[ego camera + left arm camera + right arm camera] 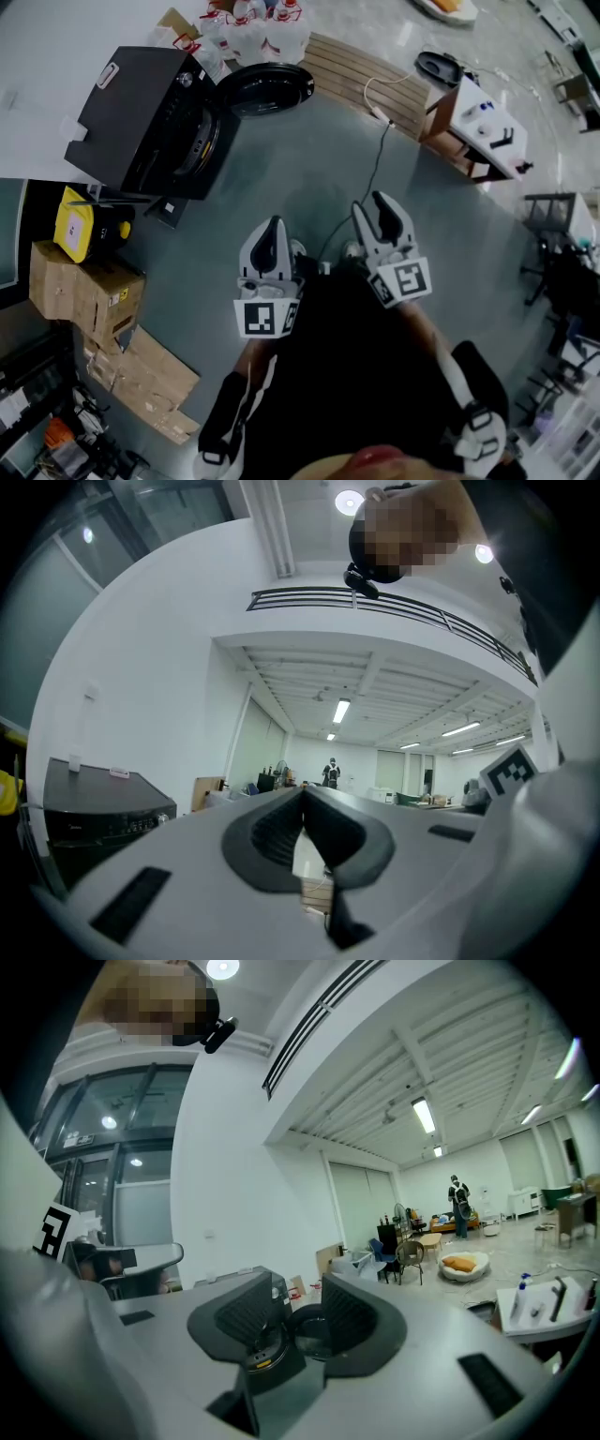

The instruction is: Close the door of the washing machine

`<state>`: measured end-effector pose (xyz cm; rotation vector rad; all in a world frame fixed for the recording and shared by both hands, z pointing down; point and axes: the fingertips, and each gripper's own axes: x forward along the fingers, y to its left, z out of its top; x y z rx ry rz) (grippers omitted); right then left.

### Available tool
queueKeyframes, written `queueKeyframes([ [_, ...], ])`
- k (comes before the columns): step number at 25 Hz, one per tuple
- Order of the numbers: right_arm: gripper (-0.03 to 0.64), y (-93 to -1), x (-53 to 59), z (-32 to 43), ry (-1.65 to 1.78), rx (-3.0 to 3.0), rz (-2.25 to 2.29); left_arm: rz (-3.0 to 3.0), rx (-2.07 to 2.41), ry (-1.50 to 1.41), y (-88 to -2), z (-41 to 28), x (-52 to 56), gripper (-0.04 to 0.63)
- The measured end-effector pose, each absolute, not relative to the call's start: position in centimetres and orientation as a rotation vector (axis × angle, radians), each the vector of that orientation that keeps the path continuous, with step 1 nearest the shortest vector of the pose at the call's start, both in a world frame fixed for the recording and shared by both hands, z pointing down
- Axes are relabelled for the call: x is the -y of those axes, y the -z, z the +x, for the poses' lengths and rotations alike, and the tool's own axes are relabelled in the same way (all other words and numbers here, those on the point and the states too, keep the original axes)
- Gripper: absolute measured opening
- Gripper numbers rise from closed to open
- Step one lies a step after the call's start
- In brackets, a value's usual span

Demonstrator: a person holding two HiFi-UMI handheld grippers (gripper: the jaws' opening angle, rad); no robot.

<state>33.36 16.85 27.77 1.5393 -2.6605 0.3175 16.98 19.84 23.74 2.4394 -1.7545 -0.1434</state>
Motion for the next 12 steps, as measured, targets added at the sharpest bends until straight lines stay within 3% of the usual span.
queueKeyframes([
  [12,0.146,-29.1,-15.3,29.7,-0.334,2.598,1.619,2.470,1.666,0.134,-25.7,13.3,-18.5,0.006],
])
